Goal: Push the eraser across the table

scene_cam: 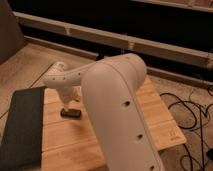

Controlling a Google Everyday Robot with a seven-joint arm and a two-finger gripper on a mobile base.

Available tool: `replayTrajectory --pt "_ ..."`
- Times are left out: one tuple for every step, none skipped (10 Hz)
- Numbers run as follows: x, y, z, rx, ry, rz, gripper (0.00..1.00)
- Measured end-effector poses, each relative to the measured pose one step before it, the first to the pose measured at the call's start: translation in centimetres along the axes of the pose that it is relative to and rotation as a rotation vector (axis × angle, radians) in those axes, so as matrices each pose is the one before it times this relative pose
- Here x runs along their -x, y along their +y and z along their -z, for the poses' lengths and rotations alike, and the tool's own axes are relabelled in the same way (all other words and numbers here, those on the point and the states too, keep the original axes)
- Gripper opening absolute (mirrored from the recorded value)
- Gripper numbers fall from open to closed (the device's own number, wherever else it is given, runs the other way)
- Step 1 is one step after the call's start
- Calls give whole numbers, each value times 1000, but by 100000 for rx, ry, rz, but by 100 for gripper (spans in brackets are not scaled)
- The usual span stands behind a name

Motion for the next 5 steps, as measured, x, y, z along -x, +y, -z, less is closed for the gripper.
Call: replayTrajectory --pt "-410 69 -101 -229 592 -214 65" --pt "-2 1314 -311 2368 263 704 65" --pt "184 1397 -487 2244 154 1063 65" --pt "198 1560 -748 3103 277 1123 65" --pt "30 623 -836 1544 903 998 65"
